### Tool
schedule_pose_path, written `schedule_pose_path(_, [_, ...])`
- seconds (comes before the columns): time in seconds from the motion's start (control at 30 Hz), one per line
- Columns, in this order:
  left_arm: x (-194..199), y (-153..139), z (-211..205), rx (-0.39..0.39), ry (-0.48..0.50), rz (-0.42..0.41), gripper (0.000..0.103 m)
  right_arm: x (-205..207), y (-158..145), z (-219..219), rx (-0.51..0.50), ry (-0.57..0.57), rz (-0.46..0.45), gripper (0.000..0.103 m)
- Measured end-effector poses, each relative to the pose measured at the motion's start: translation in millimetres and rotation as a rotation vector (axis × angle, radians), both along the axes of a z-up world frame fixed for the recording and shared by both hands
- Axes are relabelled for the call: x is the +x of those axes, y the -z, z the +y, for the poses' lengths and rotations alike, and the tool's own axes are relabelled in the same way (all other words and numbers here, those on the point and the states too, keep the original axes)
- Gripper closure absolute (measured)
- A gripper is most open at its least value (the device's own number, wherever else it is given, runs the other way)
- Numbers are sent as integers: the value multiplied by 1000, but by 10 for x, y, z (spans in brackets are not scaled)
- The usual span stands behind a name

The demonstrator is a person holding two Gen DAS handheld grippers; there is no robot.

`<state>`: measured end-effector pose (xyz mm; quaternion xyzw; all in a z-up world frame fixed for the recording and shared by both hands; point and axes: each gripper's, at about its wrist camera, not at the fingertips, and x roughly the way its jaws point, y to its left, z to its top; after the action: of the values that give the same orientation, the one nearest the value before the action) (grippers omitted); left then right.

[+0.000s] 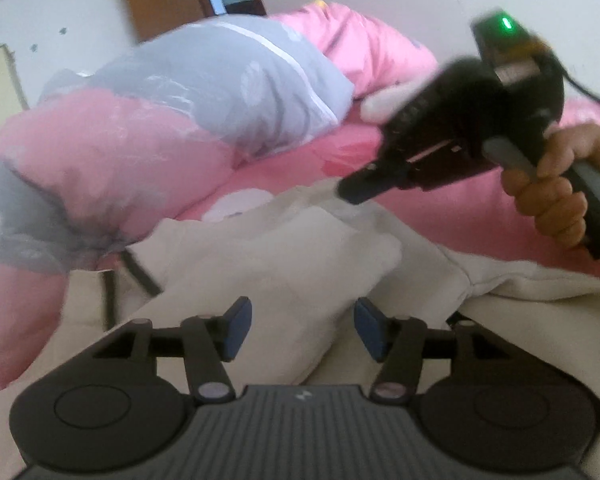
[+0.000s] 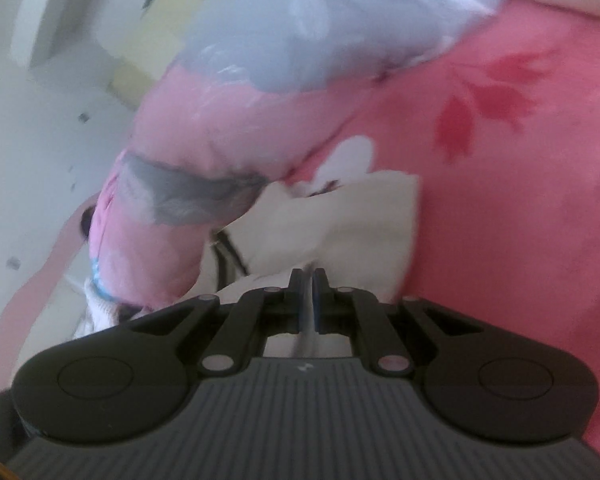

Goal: Fold clothes

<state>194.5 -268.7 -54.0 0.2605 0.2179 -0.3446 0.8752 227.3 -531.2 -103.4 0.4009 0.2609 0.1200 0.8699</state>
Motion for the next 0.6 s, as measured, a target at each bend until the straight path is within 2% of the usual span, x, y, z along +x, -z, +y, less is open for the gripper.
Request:
schedule_pose_path(0.17, [-27, -422, 669, -99, -99, 38, 45, -184, -172, 121, 12, -9, 51, 96])
schedule_pose_path(0.3, [-38, -573, 1430, -165, -255, 56, 45, -331, -310, 218, 22, -16, 92, 81])
schedule_pose_path(0.33, [-32, -582, 1627, -175, -301, 52, 45, -368, -344, 242, 24, -18, 102, 77])
schedule_pose_path(0.47, [58, -459, 2369, -218, -488, 76, 45, -475, -406, 415, 62, -16, 179, 75])
schedule_pose_path(0.6, [133, -233, 2837, -228, -584, 109, 45, -550, -393, 641, 125, -12, 249, 72])
